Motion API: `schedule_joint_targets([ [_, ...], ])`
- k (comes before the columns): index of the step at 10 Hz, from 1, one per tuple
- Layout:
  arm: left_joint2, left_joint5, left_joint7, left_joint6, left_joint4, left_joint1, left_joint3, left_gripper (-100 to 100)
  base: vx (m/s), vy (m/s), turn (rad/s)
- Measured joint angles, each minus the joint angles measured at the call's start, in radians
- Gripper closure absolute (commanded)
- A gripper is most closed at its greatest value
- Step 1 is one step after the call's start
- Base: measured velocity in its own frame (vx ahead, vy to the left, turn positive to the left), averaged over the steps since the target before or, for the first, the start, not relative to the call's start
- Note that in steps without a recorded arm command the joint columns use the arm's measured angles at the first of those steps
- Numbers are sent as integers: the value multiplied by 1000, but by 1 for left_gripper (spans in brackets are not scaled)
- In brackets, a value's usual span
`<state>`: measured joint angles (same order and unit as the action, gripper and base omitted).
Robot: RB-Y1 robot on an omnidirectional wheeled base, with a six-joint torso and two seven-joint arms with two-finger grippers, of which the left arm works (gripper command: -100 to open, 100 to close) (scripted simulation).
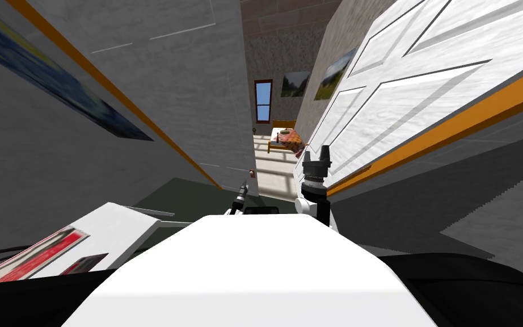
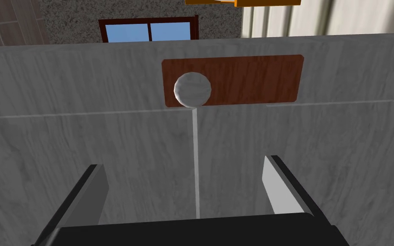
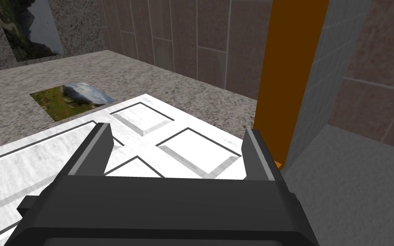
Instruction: Push the door open
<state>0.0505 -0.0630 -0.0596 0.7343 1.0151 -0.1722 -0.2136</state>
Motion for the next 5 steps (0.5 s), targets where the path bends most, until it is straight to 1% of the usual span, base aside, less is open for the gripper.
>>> schedule_joint_targets([
  [3,5,3,2,5,-15,9,7,-100,182,-34,-20],
  [5,3,5,5,8,-26,16,12,-100,186,-39,-25],
])
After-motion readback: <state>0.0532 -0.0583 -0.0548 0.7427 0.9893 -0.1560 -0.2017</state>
